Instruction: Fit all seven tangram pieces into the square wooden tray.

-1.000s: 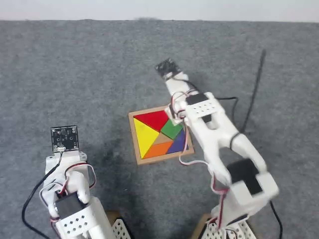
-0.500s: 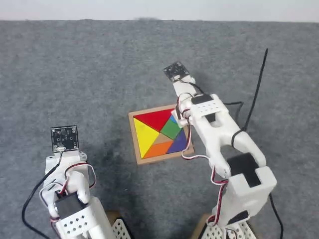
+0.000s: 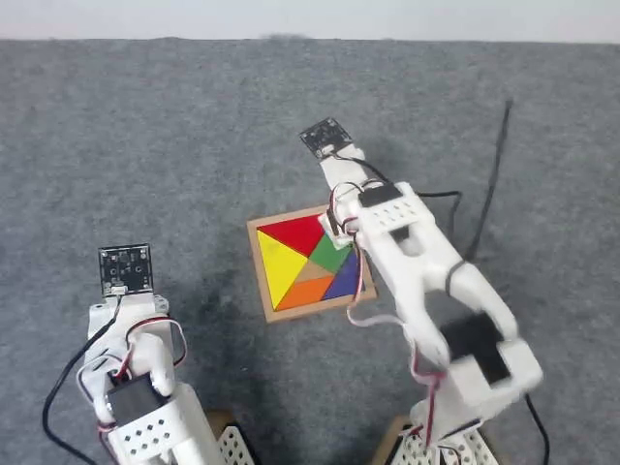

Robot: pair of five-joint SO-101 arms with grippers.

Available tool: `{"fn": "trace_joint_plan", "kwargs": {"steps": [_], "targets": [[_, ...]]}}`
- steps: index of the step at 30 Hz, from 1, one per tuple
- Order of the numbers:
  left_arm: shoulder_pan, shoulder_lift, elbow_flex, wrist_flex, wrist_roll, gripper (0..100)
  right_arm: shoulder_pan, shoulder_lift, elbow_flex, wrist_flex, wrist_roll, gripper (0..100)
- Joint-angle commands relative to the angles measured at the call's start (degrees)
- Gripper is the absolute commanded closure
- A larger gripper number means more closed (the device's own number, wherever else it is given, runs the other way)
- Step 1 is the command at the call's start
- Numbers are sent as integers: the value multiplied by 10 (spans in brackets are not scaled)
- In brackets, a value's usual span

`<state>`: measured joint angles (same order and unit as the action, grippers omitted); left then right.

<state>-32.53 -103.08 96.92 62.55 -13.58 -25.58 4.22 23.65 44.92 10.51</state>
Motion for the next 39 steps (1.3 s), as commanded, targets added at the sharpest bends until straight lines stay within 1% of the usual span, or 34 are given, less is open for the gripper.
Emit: {"fn": "trace_joint_plan", "kwargs": {"steps": [1,7,10,13,17,21,27,32,35,39], "targets": [[0,-9,-5,2,-6,985,8,-189,78,3,-12,992],[0,-9,-5,2,-6,985,9,-469,283,15,-11,992],[0,-9,-5,2,-6,985,23,-575,347,64,-11,992],[0,-9,-5,2,-6,985,58,-656,392,109,-10,991],[0,-9,-5,2,-6,985,114,-743,480,114,38,991],[0,-9,-5,2,-6,985,159,-822,583,117,63,991],[0,-9,-5,2,-6,985,226,-945,655,165,109,991],[0,-9,-5,2,-6,985,291,-1049,731,174,144,991],[0,-9,-5,2,-6,985,305,-1086,728,225,150,990],[0,-9,-5,2,-6,985,305,-1080,728,227,149,989]]}}
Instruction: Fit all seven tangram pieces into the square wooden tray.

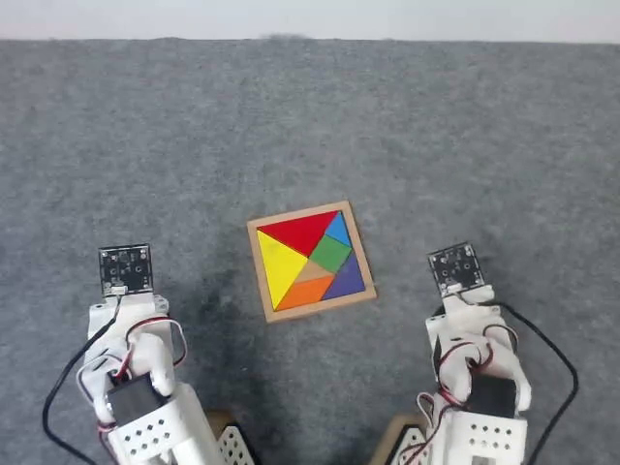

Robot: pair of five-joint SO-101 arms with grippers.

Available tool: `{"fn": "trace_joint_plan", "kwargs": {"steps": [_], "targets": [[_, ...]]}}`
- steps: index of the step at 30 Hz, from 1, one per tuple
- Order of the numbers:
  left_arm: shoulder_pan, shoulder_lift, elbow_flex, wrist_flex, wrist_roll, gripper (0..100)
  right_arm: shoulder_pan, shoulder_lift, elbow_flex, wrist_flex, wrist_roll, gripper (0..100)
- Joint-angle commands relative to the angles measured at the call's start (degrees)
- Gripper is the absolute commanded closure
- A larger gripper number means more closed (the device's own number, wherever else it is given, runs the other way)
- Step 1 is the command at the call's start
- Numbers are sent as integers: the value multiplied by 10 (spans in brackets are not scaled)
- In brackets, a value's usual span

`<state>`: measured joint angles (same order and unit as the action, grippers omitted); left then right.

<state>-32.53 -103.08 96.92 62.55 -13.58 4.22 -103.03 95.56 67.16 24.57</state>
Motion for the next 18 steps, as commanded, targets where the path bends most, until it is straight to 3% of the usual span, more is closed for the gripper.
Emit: {"fn": "trace_joint_plan", "kwargs": {"steps": [1,18], "targets": [[0,-9,-5,2,-6,985,7,-7,9,4,8,989],[0,-9,-5,2,-6,985,7,-7,9,9,7,989]]}}
